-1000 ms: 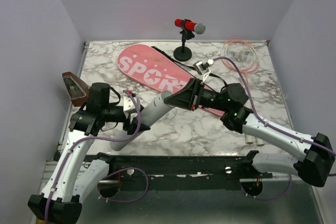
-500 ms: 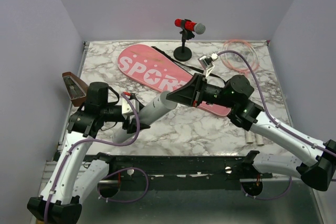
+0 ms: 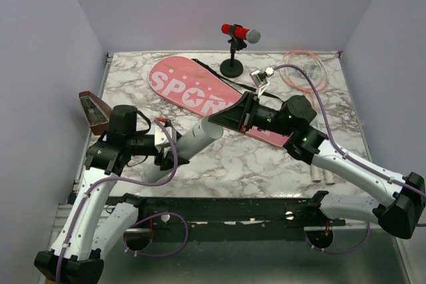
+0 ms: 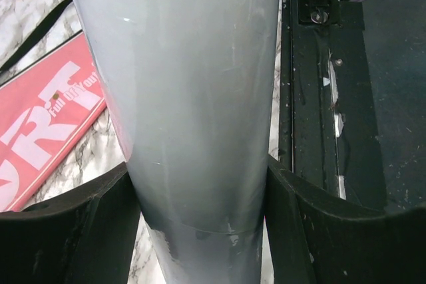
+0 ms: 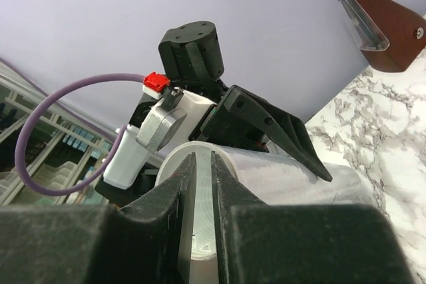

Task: Pack up the badminton gear

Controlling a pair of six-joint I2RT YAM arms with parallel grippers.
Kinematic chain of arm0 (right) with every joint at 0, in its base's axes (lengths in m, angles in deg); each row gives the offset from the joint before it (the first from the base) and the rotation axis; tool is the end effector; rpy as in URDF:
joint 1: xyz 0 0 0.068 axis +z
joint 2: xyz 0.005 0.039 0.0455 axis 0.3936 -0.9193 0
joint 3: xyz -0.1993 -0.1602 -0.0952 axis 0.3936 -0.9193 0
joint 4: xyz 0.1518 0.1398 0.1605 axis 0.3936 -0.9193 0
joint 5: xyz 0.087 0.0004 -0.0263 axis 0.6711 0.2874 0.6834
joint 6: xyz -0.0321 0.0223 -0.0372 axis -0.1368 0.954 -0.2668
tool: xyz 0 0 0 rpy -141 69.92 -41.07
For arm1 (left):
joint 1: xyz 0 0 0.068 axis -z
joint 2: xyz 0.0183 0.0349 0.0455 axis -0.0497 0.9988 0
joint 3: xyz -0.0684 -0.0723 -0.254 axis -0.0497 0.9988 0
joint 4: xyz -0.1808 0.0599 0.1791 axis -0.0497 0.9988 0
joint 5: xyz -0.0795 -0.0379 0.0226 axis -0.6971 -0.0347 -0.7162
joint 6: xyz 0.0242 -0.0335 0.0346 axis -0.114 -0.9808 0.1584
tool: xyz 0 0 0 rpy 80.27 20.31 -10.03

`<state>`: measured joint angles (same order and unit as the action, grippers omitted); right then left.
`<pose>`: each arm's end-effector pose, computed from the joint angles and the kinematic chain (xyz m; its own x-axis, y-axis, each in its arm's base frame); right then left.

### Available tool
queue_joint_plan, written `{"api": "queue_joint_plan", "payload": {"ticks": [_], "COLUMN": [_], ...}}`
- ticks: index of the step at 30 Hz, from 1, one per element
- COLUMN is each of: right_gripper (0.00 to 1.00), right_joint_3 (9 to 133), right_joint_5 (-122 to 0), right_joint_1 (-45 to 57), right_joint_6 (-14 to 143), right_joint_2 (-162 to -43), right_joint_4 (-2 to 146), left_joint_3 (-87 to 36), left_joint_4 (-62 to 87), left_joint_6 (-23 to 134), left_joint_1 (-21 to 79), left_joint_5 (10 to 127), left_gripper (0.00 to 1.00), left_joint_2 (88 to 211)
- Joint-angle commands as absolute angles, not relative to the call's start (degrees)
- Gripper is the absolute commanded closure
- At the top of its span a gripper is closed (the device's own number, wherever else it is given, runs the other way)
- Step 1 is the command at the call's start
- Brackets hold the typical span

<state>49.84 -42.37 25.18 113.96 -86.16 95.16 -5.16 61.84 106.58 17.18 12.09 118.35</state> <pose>0.1636 0.2076 0.3888 -0.7187 0.3133 -0.6207 -0.6475 0.0237 0.7617 0.1220 -0.0644 0.3337 0.0252 0.2732 -0.9616 0.9951 0.0851 0.0503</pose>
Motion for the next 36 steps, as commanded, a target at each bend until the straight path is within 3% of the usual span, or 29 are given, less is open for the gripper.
{"api": "queue_joint_plan", "payload": {"ticks": [1, 7, 12, 18, 24, 27, 36], "right_gripper": [0.77, 0.71, 0.53, 0.4, 0.39, 0.39, 0.39], "right_joint_3": [46.96, 52.56, 61.71, 64.36, 61.29, 59.44, 56.19], "right_joint_5": [-39.56, -50.6, -65.2, -74.71, -77.27, -77.53, -79.29], "right_joint_1": [25.07, 23.23, 20.59, 20.5, 20.5, 20.41, 20.41], "right_joint_6": [114.48, 107.73, 100.78, 99.36, 100.51, 101.38, 102.97], "right_joint_2": [-88.89, -85.65, -82.83, -79.85, -76.06, -74.83, -74.48], "right_joint_4": [94.02, 78.59, 63.98, 55.87, 52.44, 51.74, 48.84], "left_joint_3": [-6.9, -5.06, -6.81, -11.9, -14.01, -18.22, -24.73], "left_joint_4": [59.75, 49.47, 48.58, 50.07, 52.88, 55.7, 54.03], "left_joint_6": [107.15, 97.74, 95.47, 92.55, 99.5, 96.44, 83.44], "left_joint_1": [17.35, 17.35, 16.13, 9.18, 7.16, 5.67, -3.56], "left_joint_5": [9.29, 22.97, 34.41, 36.62, 45.84, 50.94, 51.22], "left_gripper": [0.63, 0.6, 0.59, 0.59, 0.55, 0.56, 0.56], "left_joint_2": [117.87, 119.97, 126.38, 136.23, 145.1, 152.21, 163.21]}}
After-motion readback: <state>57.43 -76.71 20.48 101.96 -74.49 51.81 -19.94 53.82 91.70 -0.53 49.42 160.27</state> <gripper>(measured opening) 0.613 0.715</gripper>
